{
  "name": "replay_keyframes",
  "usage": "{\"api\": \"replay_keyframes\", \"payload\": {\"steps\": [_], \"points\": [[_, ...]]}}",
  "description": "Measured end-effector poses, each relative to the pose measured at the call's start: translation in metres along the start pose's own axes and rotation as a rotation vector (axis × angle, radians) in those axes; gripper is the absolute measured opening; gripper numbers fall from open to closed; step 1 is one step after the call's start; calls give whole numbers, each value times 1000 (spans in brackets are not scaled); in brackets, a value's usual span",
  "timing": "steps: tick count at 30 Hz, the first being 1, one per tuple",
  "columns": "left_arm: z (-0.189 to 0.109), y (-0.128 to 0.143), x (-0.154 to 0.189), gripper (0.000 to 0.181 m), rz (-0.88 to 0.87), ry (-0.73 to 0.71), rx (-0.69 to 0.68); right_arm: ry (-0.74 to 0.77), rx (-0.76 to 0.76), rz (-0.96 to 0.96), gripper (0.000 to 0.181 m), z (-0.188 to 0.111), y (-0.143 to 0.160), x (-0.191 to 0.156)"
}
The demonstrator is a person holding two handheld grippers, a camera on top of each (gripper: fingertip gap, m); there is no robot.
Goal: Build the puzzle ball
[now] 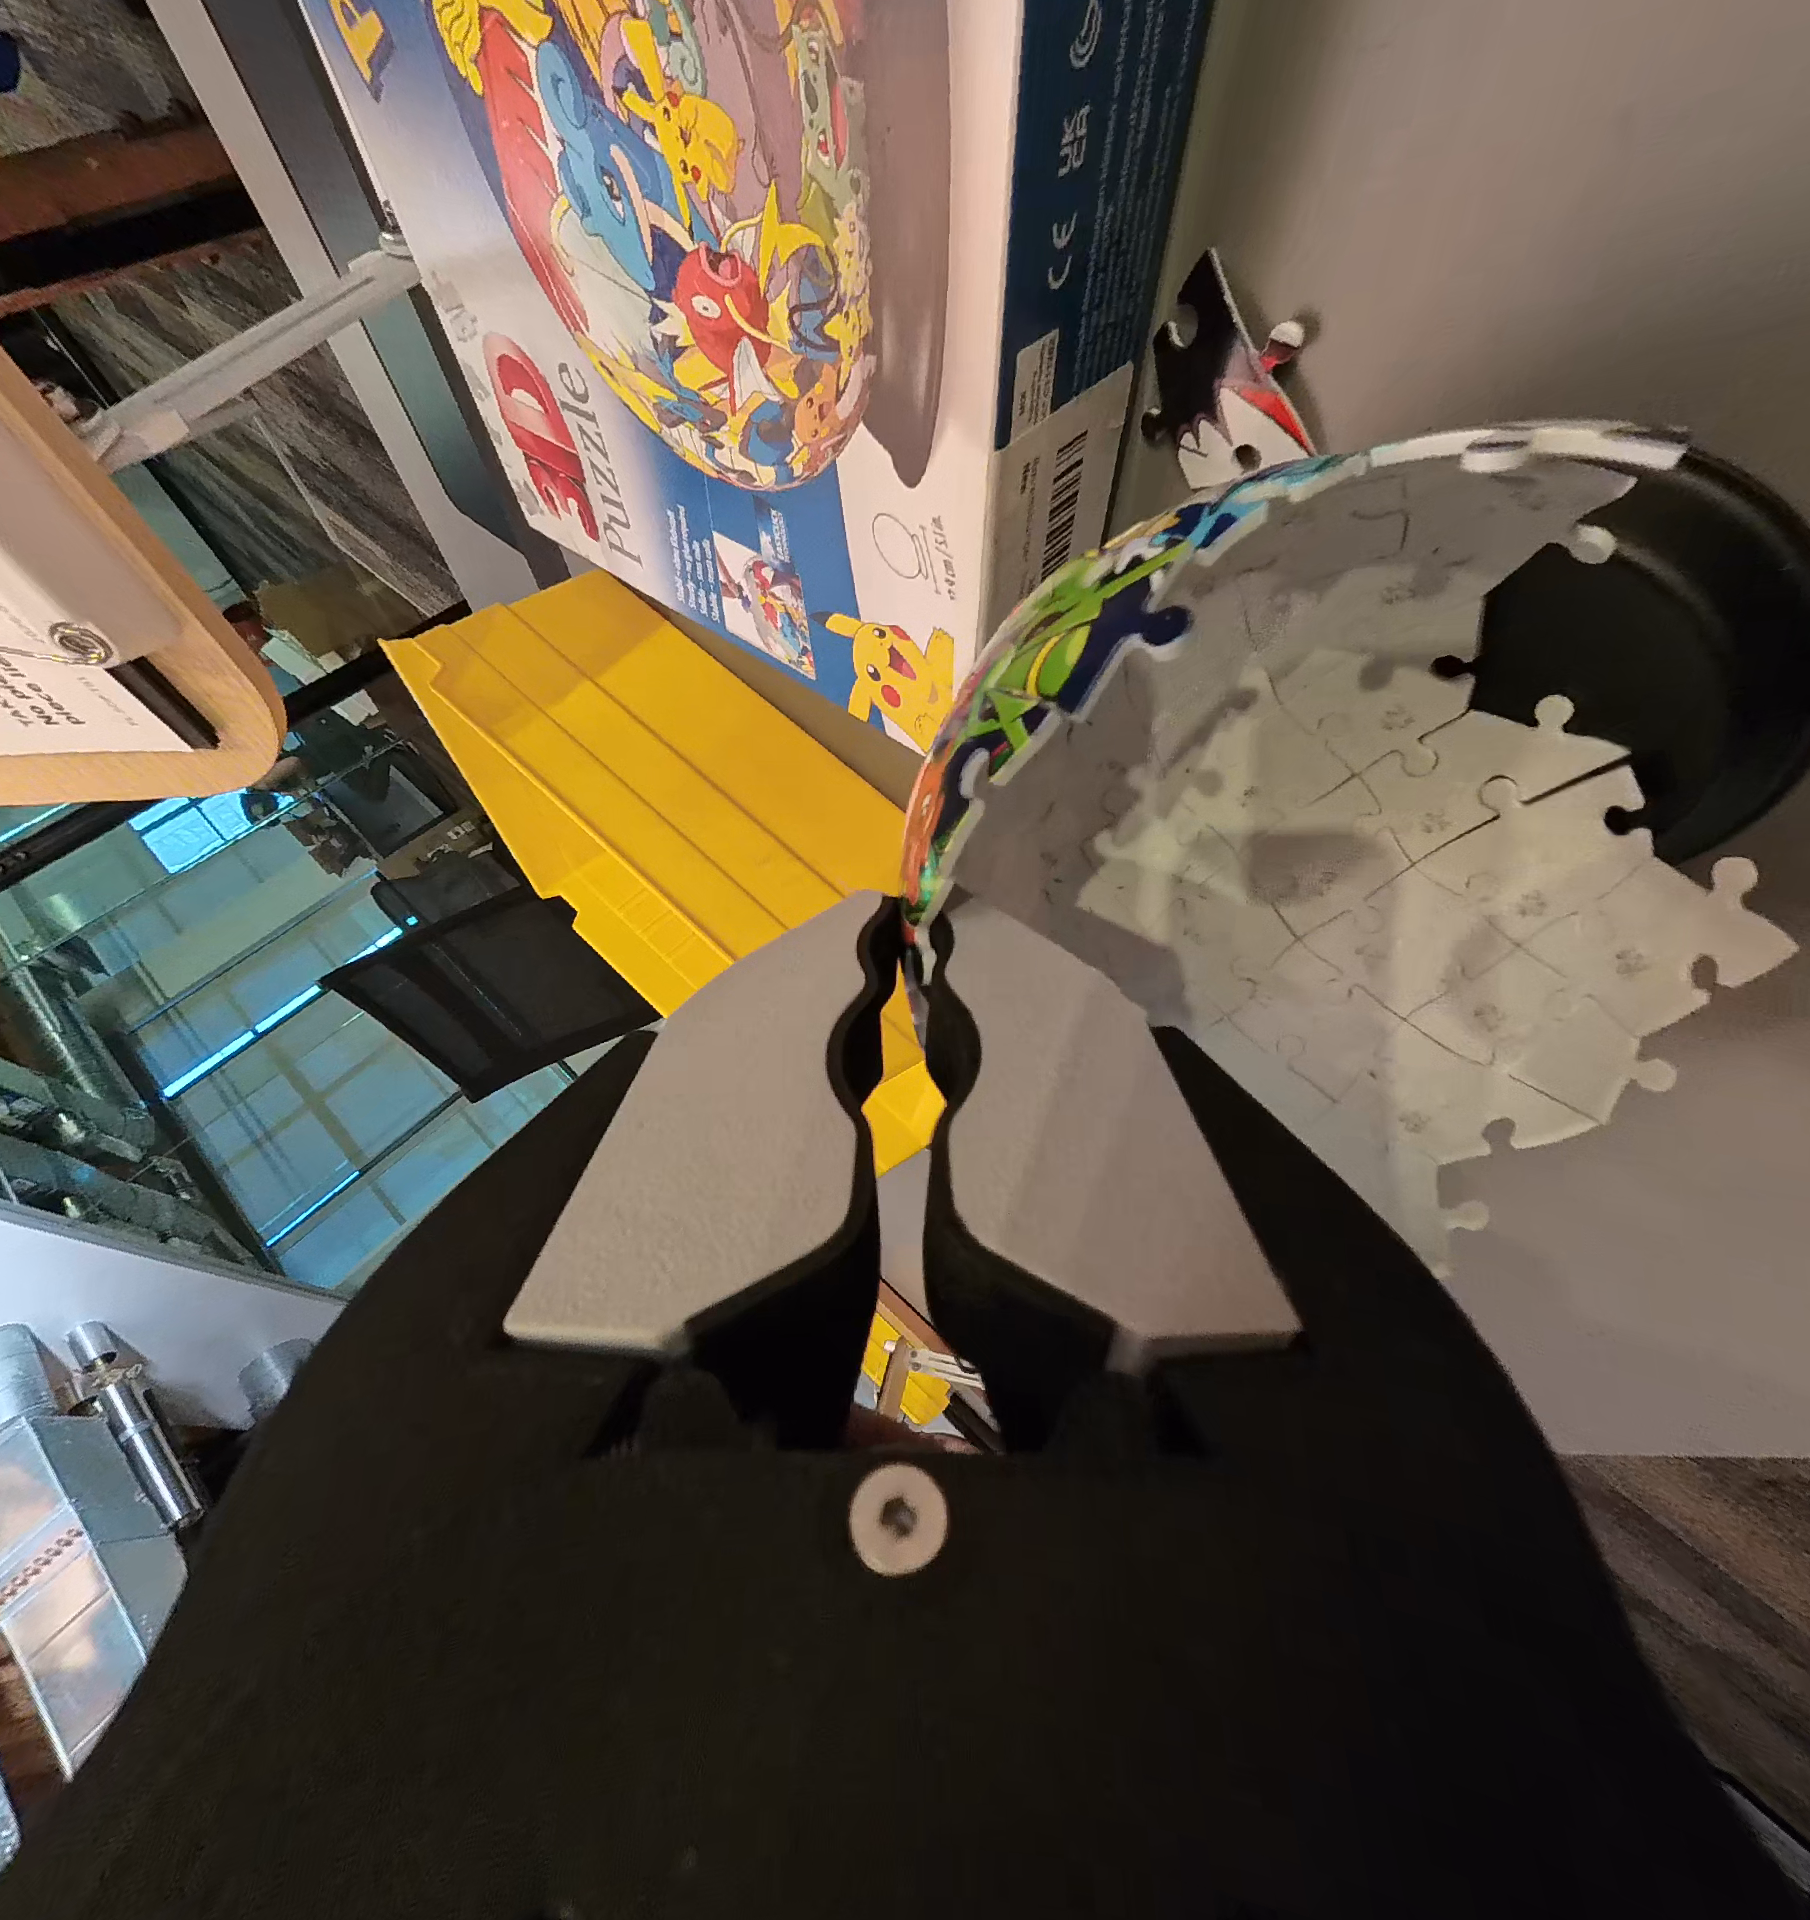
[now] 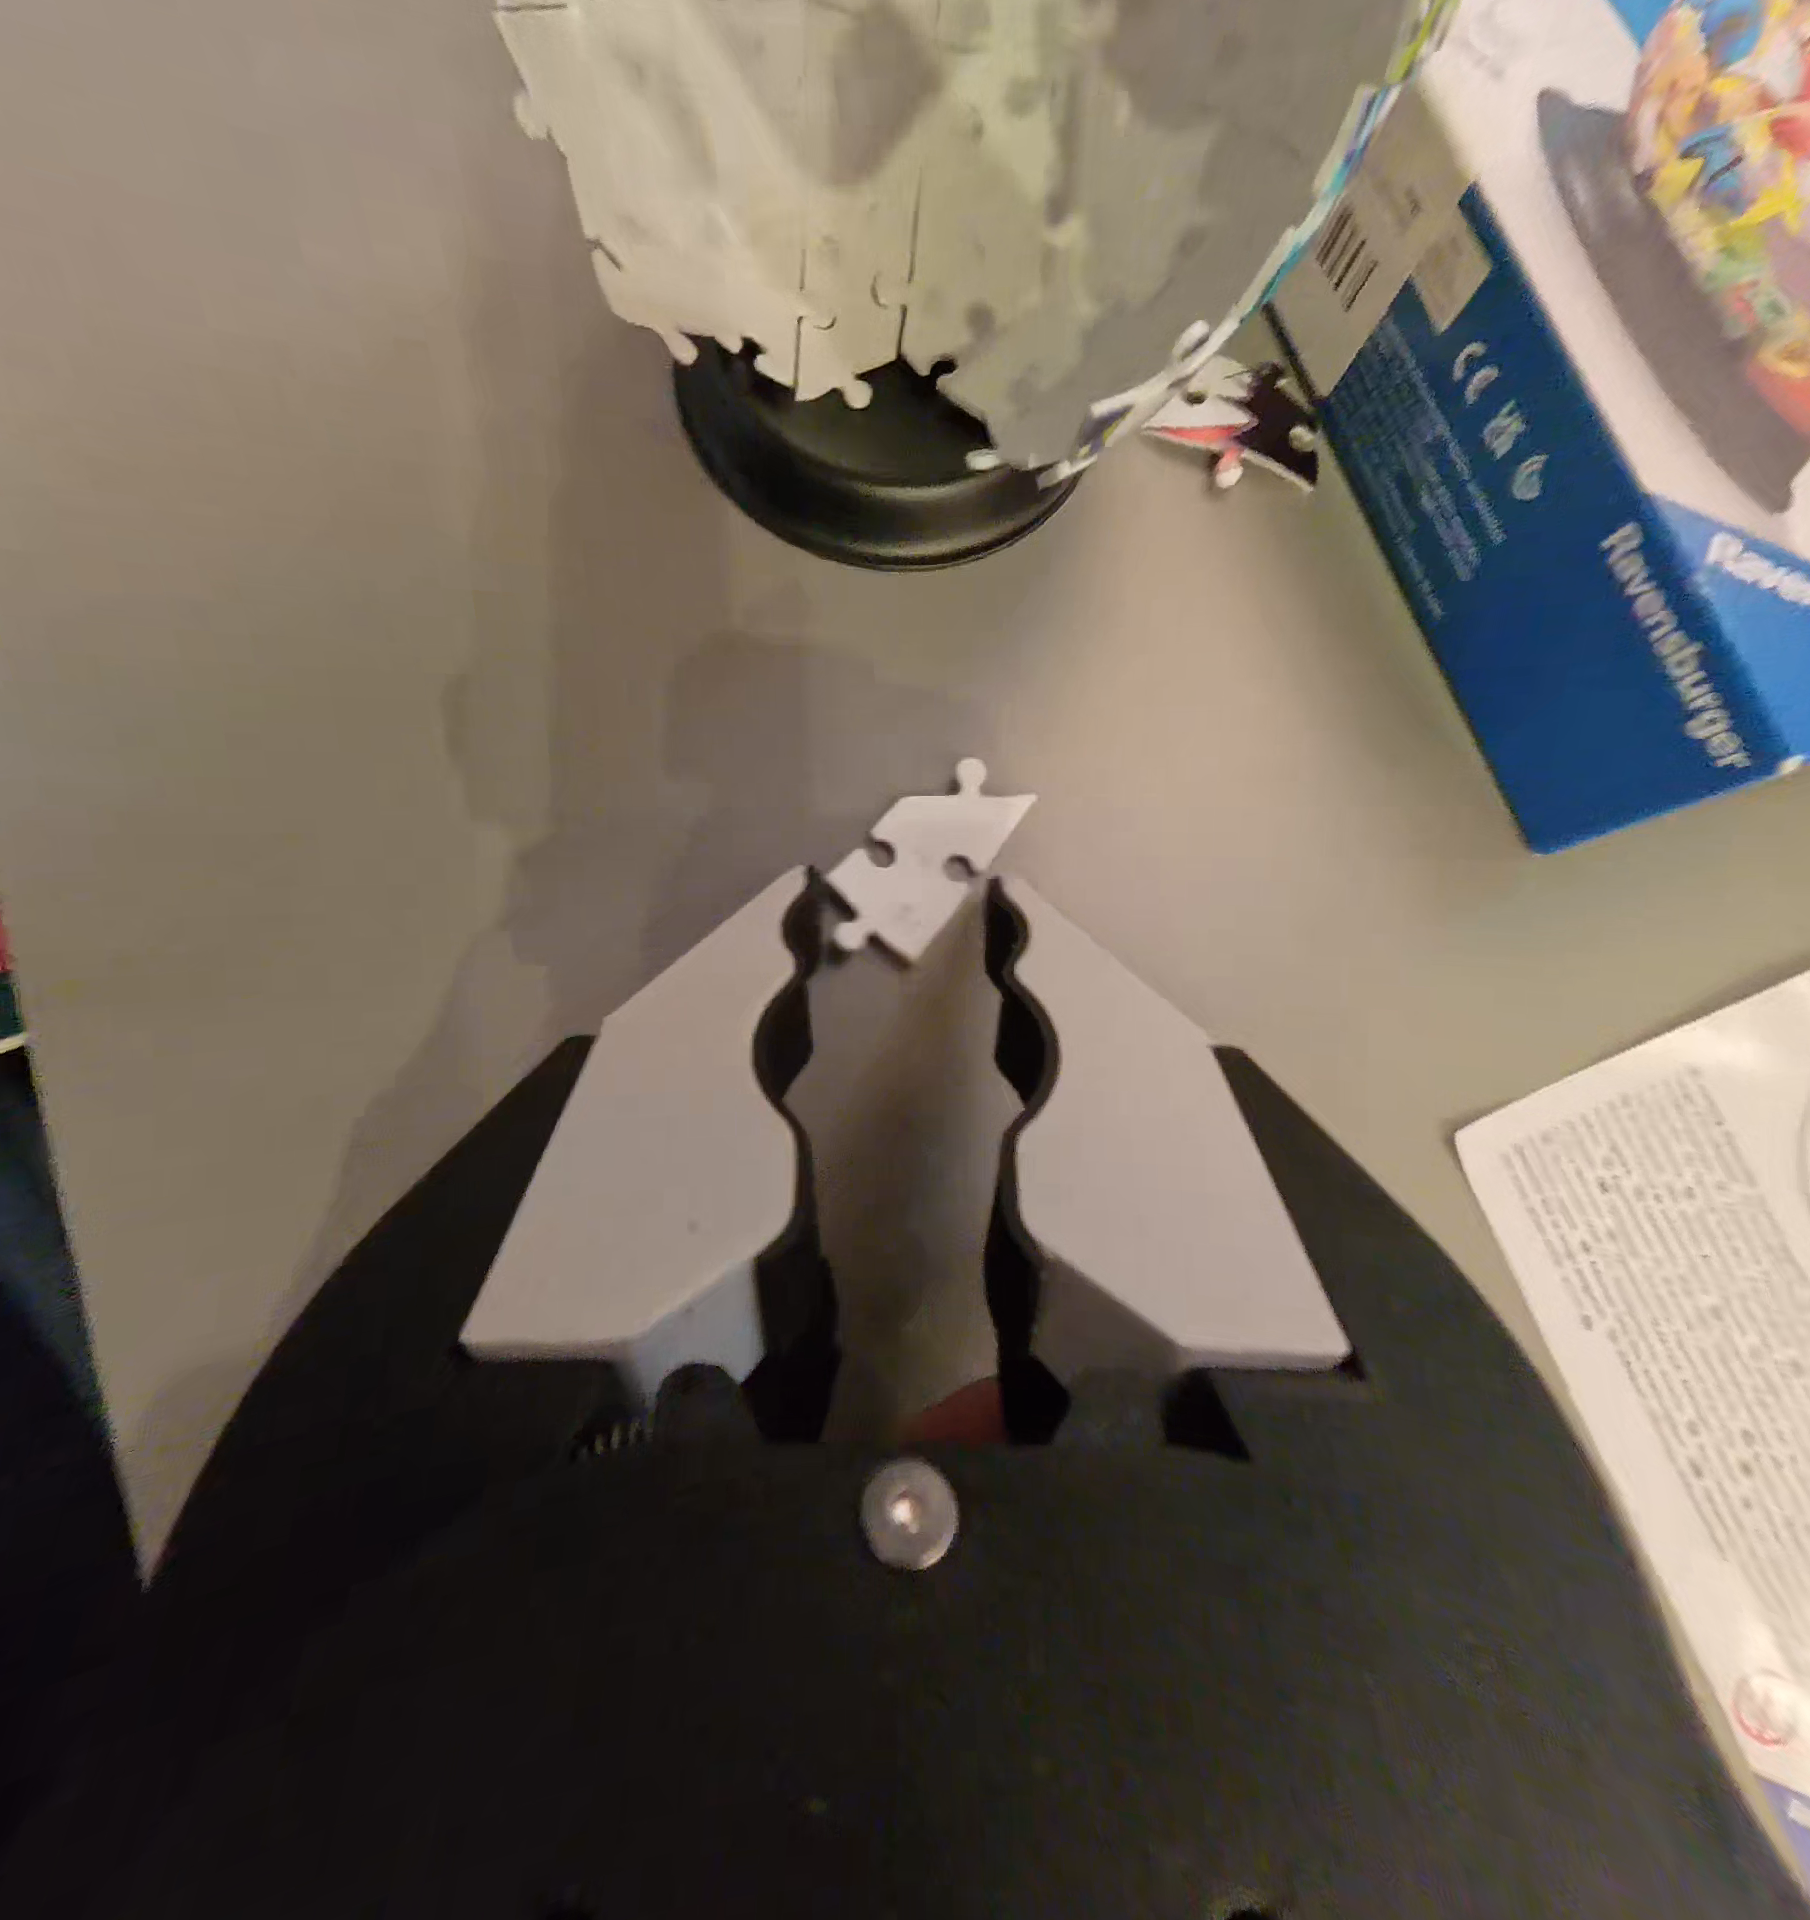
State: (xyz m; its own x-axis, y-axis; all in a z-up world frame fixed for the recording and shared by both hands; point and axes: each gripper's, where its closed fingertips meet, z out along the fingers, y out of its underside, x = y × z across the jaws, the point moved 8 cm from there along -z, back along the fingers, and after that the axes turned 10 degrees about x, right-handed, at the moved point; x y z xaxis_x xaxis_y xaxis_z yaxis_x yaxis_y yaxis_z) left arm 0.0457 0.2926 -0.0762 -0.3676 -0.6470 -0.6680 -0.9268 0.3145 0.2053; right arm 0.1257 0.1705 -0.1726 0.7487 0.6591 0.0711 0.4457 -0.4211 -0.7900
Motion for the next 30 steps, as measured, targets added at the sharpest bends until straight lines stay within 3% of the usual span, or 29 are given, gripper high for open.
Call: {"api": "replay_keyframes", "payload": {"steps": [1,8,25,30], "points": [[0,0,0,3,0,0,0,16,11,-19,20,1,-1,-1],[0,3,1,3,-10,-4,4,-9,59,-56,9,2,0,5],[0,2,0,3,3,0,6,-119,52,-325,0,-30,3,14],[0,1,0,3,8,4,4,-142,102,-498,0,-39,-10,1]]}}
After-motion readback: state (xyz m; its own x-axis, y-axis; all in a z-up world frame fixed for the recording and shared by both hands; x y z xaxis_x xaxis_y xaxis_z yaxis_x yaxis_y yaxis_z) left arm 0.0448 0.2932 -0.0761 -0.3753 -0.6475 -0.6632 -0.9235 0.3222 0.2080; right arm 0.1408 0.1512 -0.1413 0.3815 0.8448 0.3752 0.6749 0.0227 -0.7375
